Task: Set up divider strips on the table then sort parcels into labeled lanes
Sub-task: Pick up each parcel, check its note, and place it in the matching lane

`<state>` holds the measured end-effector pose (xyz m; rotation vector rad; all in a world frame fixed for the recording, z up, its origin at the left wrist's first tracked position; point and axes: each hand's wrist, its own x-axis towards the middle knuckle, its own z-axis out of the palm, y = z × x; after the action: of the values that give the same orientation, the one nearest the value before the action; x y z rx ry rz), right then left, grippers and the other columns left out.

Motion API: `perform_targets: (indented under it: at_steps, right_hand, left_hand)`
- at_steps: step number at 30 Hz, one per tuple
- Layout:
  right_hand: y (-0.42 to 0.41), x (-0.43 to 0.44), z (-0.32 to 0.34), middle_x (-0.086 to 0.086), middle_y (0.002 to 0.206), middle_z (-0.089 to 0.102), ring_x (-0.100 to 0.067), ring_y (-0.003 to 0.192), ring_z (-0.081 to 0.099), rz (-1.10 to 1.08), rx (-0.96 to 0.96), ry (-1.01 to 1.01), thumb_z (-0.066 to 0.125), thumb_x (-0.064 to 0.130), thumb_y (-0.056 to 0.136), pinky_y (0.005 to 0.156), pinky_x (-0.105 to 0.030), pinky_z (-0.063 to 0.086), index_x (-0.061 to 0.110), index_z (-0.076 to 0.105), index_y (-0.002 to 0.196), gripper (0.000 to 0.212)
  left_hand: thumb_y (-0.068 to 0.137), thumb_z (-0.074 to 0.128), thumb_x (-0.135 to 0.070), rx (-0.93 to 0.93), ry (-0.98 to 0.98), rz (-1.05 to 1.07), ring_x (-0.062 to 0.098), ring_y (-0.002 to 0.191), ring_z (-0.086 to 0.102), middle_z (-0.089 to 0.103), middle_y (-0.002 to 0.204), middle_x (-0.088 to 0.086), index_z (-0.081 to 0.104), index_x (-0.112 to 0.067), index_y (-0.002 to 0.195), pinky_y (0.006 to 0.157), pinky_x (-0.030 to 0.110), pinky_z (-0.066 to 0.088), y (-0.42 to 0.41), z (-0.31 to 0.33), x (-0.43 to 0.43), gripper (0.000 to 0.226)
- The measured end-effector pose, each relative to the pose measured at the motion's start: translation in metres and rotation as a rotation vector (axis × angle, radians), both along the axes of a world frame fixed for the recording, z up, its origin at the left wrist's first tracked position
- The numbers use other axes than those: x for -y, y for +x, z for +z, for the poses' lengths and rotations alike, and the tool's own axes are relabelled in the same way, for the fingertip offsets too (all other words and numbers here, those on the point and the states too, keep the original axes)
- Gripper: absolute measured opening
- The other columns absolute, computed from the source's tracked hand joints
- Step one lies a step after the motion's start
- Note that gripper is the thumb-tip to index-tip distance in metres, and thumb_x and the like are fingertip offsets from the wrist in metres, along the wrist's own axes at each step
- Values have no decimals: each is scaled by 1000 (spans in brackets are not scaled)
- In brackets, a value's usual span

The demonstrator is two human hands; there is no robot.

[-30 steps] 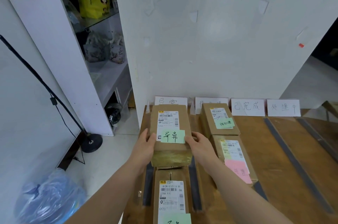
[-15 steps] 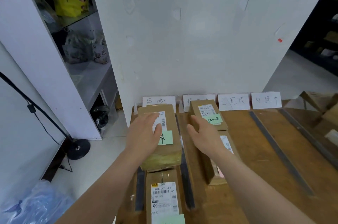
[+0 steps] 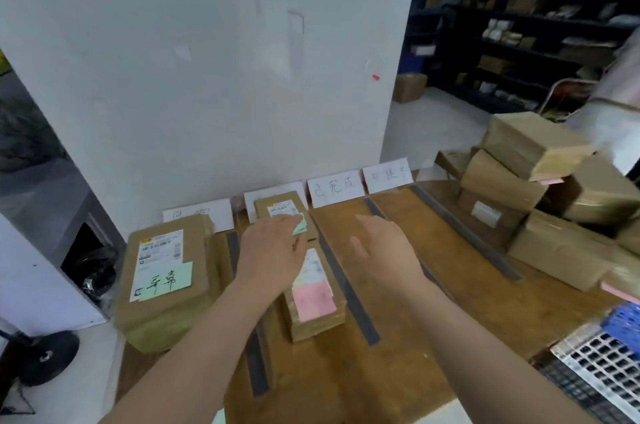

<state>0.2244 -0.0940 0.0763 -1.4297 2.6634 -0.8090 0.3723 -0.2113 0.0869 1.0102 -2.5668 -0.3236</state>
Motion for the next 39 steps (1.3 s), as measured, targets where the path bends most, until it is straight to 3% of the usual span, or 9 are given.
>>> perform_targets:
  at_steps: [3, 7, 11, 18, 22, 29, 31, 36, 39]
  right_hand:
    - [-49, -56, 5, -6, 114, 67, -25, 109, 60, -28, -54, 16, 53, 22, 95, 98, -37, 44, 8, 62, 118, 29]
    - [-118, -142, 11, 1, 141, 52, -18, 135, 41, -119, -54, 45, 49, 31, 98, 117, -38, 25, 16, 46, 141, 46]
    - [-182, -218, 11, 0, 122, 62, -22, 117, 54, -235, -46, 31, 51, 28, 94, 101, -37, 42, 18, 55, 131, 38]
    - [-275, -301, 15, -11, 112, 66, -28, 104, 60, -370, -42, 59, 57, 21, 91, 88, -32, 41, 9, 63, 120, 32]
    - [-335, -310, 19, -7, 116, 65, -26, 108, 58, -413, -14, 57, 56, 25, 90, 92, -36, 45, 13, 58, 128, 40]
    - [-451, -271, 33, -6, 79, 68, -18, 74, 63, -457, 124, 9, 49, 30, 95, 59, -28, 46, 13, 55, 132, 40]
    - [-480, -255, 37, -9, 73, 66, -22, 70, 63, -470, 213, 7, 47, 32, 97, 61, -31, 50, 8, 60, 121, 36]
    - [-541, -221, 43, -16, 119, 63, -29, 107, 58, -408, 320, -105, 40, 24, 102, 79, -29, 39, 3, 57, 124, 34]
    - [-577, -203, 36, -11, 110, 66, -19, 96, 61, -383, 305, -61, 35, 24, 103, 68, -20, 36, 6, 57, 125, 36]
  left_hand:
    - [101, 42, -37, -13, -7, -36, 20, 124, 54, 60, 136, -3, 54, -26, 138, 108, 40, 41, -56, 2, -46, 40]
    - [101, 42, -40, 0, -30, -122, 18, 129, 50, 56, 140, -5, 51, -28, 140, 110, 37, 36, -136, 0, -114, 41]
    - [99, 44, -43, -13, -40, -199, 15, 125, 54, 59, 136, -8, 51, -30, 139, 108, 35, 40, -209, -5, -174, 42]
    - [99, 42, -49, 42, -43, -327, 17, 131, 50, 53, 143, -7, 45, -30, 144, 108, 37, 42, -322, -12, -227, 49]
    - [98, 44, -48, 17, -91, -327, 21, 128, 53, 57, 140, -4, 48, -27, 142, 101, 38, 47, -383, -7, -229, 49]
    - [95, 48, -51, 5, -127, -256, 24, 119, 59, 62, 132, 0, 50, -25, 139, 96, 42, 49, -504, -1, -191, 51]
    - [94, 48, -52, 5, -106, -221, 24, 115, 61, 64, 126, 2, 52, -24, 135, 93, 41, 50, -533, 1, -176, 50]
    - [94, 49, -48, -29, 140, -182, 20, 107, 60, 60, 122, 3, 45, -25, 127, 86, 36, 51, -595, 0, -148, 41]
    - [95, 49, -45, -64, 269, -172, 19, 105, 61, 56, 125, 5, 35, -25, 136, 83, 32, 52, -618, -2, -146, 48]
